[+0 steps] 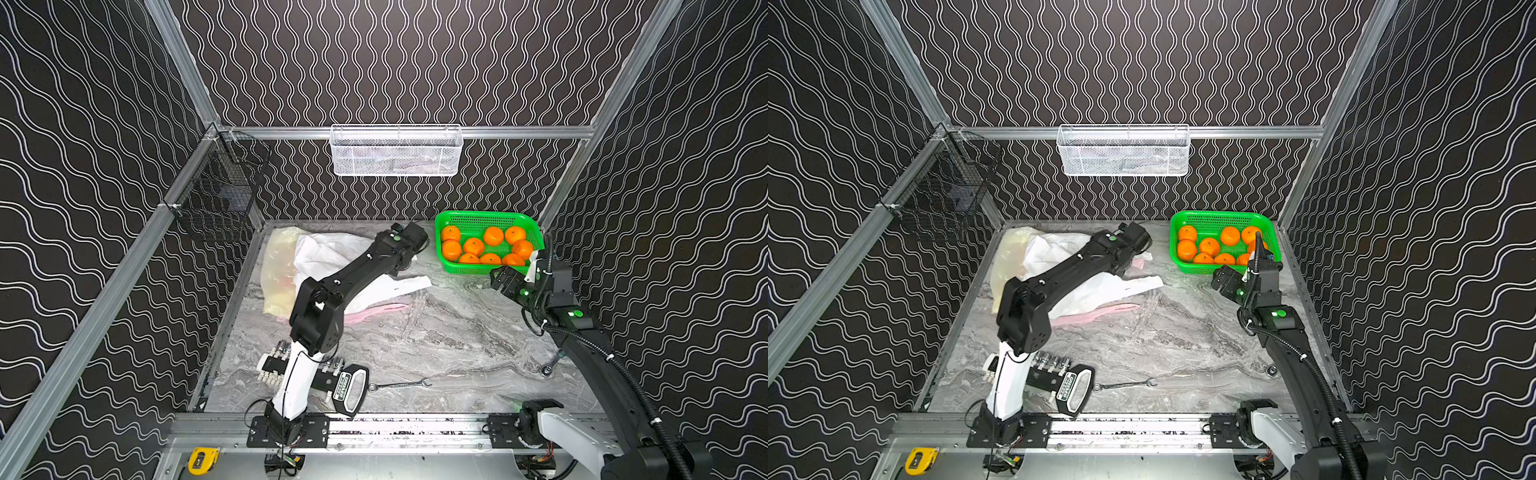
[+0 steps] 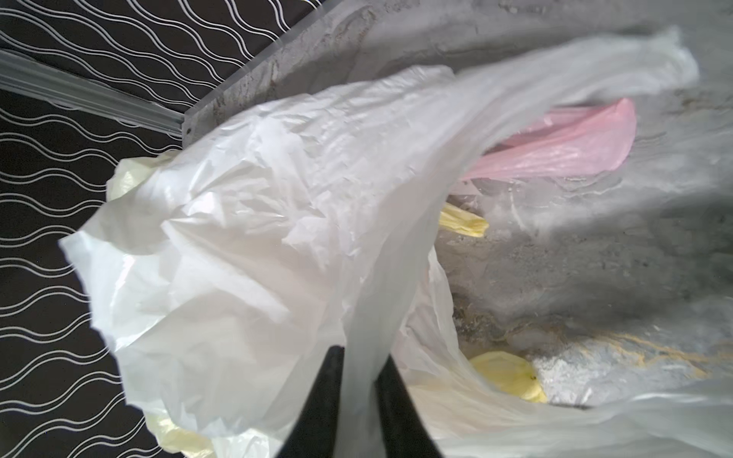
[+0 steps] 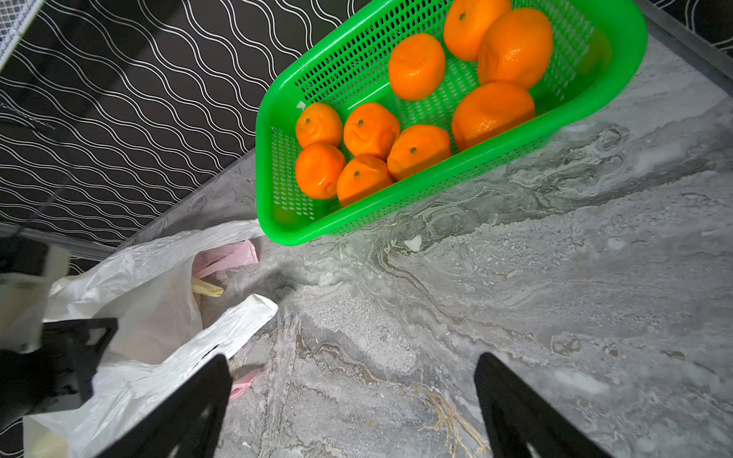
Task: Place the oranges into plastic bags & tie knots
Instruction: Open the plastic bag at the center of the board.
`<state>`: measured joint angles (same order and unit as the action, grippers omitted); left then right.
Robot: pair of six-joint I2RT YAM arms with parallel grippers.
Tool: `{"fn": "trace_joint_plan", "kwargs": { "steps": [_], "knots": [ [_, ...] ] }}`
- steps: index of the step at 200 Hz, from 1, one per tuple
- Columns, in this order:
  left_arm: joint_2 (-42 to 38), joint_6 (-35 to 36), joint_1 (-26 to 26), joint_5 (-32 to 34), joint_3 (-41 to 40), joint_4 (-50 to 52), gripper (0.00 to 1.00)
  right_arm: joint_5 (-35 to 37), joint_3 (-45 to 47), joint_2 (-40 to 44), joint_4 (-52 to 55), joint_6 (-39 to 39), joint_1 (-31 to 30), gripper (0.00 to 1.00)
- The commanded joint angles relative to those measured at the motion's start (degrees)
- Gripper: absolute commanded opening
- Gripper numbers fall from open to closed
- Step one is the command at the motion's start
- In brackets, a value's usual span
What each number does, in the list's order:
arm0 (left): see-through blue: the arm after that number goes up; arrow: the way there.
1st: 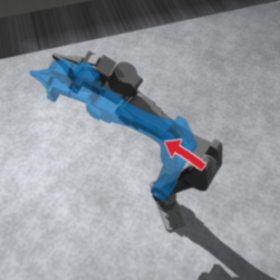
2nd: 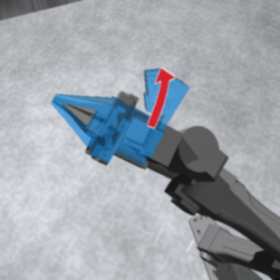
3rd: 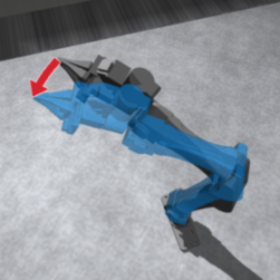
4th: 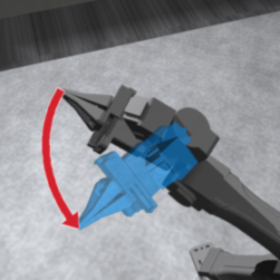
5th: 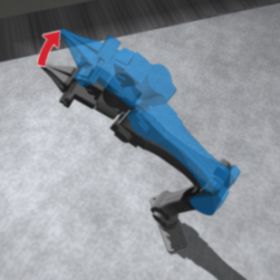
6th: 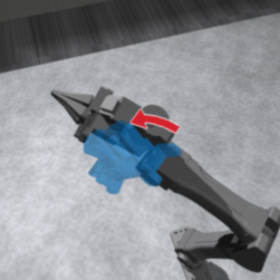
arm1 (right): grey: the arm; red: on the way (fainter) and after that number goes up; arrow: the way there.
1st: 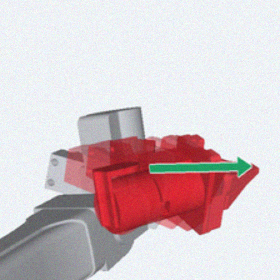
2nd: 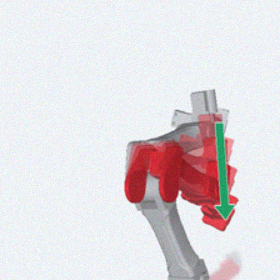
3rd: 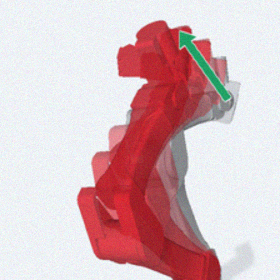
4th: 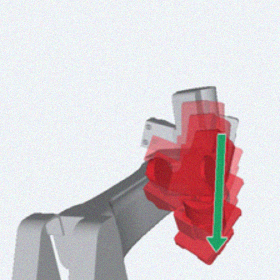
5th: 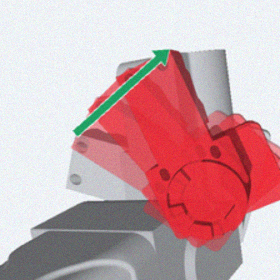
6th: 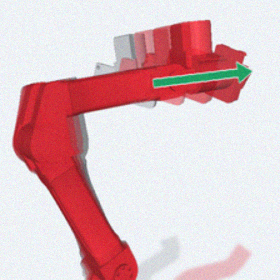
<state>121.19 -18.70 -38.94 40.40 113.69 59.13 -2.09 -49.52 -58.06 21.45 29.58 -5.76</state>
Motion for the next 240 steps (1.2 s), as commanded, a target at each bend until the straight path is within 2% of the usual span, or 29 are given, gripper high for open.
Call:
{"fn": "trace_joint_plan", "kwargs": {
  "steps": [1,26,54,78,105,123,148,170,194,209,240],
  "knots": [
    [-6.1,0.0,0.2,-5.3,-3.0,-2.0,0.07,-1.5,-1.1,-0.1,0.3,2.3,0.5,0.97],
    [-15.3,1.0,0.7,-12.4,-7.0,-5.0,0.04,-6.0,-1.4,0.3,-0.3,4.4,2.8,0.97],
    [-23.6,0.9,1.2,-21.9,-7.7,-6.4,0.01,-13.3,-1.8,0.3,-1.0,6.9,7.1,0.97],
    [-28.2,-1.7,2.2,-31.2,-5.7,-7.5,0.01,-19.7,-2.9,-0.4,-2.3,8.4,9.1,0.97],
    [-31.6,-7.4,3.8,-42.1,-5.2,-12.7,0.01,-30.6,-3.7,-1.1,-7.3,9.4,9.4,0.96],
    [-33.3,-11.2,4.6,-47.6,-8.2,-18.2,0.02,-35.4,-3.2,-0.7,-11.2,11.5,9.3,0.95],
    [-35.1,-14.2,7.4,-52.8,-17.4,-26.5,0.02,-39.7,-1.5,1.3,-15.7,15.7,9.1,0.95],
    [-36.8,-15.7,10.2,-58.0,-27.6,-35.9,0.01,-39.7,0.3,3.1,-17.8,18.7,6.3,0.95],
    [-38.1,-17.0,12.5,-61.5,-35.4,-42.7,0.01,-34.3,0.2,2.8,-14.3,16.5,0.0,0.95],
    [-38.7,-17.6,14.0,-63.4,-37.9,-45.2,0.01,-31.0,0.2,1.1,-14.6,16.7,-5.6,0.94],
    [-39.1,-15.8,15.7,-65.2,-39.2,-44.8,0.04,-29.7,-0.4,-5.2,-23.1,21.2,-14.0,0.9]
  ]
}}
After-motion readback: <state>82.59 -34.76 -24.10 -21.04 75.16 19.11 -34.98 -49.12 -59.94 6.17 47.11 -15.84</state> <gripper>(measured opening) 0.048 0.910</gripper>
